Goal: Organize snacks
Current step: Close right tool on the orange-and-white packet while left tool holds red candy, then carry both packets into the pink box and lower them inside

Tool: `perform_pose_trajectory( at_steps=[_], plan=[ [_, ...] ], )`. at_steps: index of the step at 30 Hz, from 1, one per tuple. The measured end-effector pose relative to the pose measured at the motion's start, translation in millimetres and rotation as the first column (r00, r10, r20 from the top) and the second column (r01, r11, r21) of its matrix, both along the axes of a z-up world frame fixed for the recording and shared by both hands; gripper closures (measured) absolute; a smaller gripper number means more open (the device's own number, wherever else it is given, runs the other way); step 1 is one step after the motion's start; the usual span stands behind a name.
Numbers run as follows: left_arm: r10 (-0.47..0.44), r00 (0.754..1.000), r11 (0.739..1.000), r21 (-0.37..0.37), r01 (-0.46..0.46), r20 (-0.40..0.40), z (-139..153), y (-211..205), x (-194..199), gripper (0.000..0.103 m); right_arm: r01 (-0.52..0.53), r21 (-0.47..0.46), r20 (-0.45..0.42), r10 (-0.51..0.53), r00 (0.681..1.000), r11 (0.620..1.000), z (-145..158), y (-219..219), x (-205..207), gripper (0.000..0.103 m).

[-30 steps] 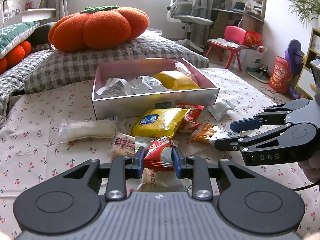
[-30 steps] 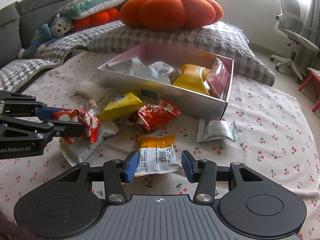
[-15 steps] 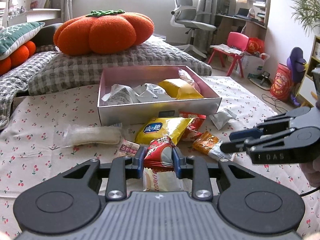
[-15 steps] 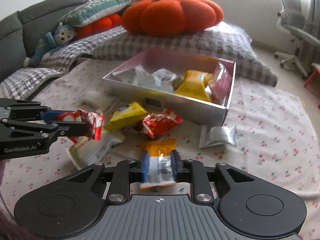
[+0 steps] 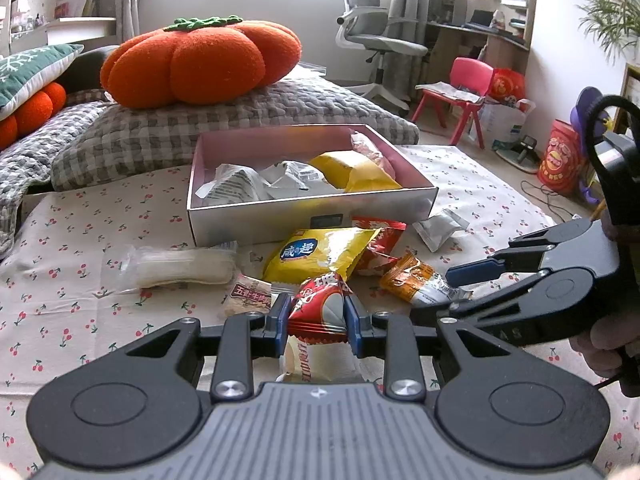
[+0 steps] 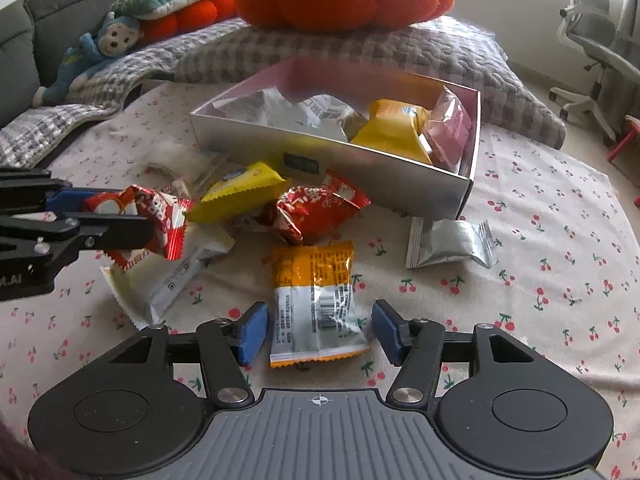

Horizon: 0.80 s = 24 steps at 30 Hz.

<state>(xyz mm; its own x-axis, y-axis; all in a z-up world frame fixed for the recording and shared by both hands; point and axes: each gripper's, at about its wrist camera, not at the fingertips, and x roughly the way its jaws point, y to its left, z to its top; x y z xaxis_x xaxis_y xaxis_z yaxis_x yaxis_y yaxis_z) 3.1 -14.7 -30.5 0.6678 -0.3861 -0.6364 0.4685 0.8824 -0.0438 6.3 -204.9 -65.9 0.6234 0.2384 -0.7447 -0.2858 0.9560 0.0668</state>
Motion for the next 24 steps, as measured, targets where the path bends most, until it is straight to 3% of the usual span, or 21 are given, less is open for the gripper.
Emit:
perform_pose_trajectory(
  at_steps=[1,3,24],
  plan=[
    [0.000,1.000,1.000,-0.001,0.000,0.000,0.0,0.4,0.1,0.077,0.008,-0.001,0.000,-0.008,1.000,1.000,0.7,-0.3,1.2,0.060],
    [0.001,1.000,1.000,-0.002,-0.001,0.001,0.4,1.4,0.2,0.077,0.010,-0.003,-0.005,-0.010,1.000,1.000,2.3,0.1,3.1,0.064],
    [0.006,0.999,1.000,-0.027,-0.005,0.034,12.7,4.2,0.3,0.077,0.022,0.087,0.020,-0.024,1.000,0.996,51.3,-13.2,-5.1,0.065]
  ],
)
